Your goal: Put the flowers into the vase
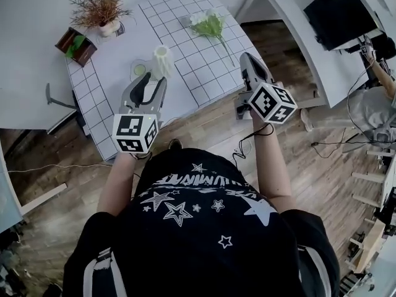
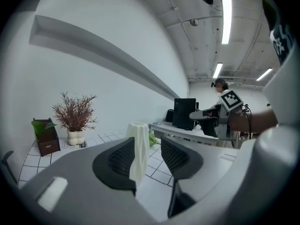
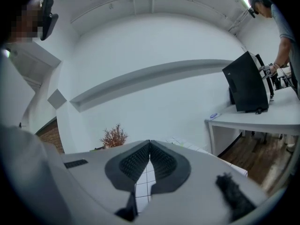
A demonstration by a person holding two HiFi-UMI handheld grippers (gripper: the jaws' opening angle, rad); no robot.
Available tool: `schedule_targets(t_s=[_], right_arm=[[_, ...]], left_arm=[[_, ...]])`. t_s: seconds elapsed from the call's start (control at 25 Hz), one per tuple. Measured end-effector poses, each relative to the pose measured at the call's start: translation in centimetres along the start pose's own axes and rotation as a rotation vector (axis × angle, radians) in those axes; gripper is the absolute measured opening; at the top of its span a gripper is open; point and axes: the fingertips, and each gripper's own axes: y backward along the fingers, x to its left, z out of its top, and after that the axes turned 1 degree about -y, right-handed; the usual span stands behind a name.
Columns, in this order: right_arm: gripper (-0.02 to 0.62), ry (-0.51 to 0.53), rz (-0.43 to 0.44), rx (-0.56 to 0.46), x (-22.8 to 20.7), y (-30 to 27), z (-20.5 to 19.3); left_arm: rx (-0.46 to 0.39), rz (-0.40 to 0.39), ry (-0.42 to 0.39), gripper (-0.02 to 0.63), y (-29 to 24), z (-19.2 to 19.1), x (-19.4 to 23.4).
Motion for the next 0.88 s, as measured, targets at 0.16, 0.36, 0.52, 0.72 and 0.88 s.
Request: schedule_targets(t_s=[0.16, 0.36, 0.52, 0.72, 0.88], right_arm=[[0.011, -0.002, -0.025, 0.052, -0.9, -1.0, -2.0], [0.01, -0.001, -0.034, 0.099, -2.3, -2.0, -3.4], [0.009, -0.022, -0.034, 0.13, -4.3, -3.5, -4.3], [0.011, -0.03, 0.018, 0.184, -5.7, -6.0, -5.1], [0.011, -0.021, 0.045, 0.231, -6.8, -8.3, -5.8]], left_arm=[[0.089, -0.052, -0.037, 0.258, -0.9, -3.4, 0.0], [0.104, -0.01, -0.117, 0.401, -2.8, -5.6, 0.8], [0.117, 0.028, -0.171, 0.464, -4.6, -6.9, 1.2], [0.104, 0.12, -0.135, 0.506, -6.7, -7.7, 2.8], [0.046, 0.099, -0.078, 0.506, -8.3, -7.3, 2.8]])
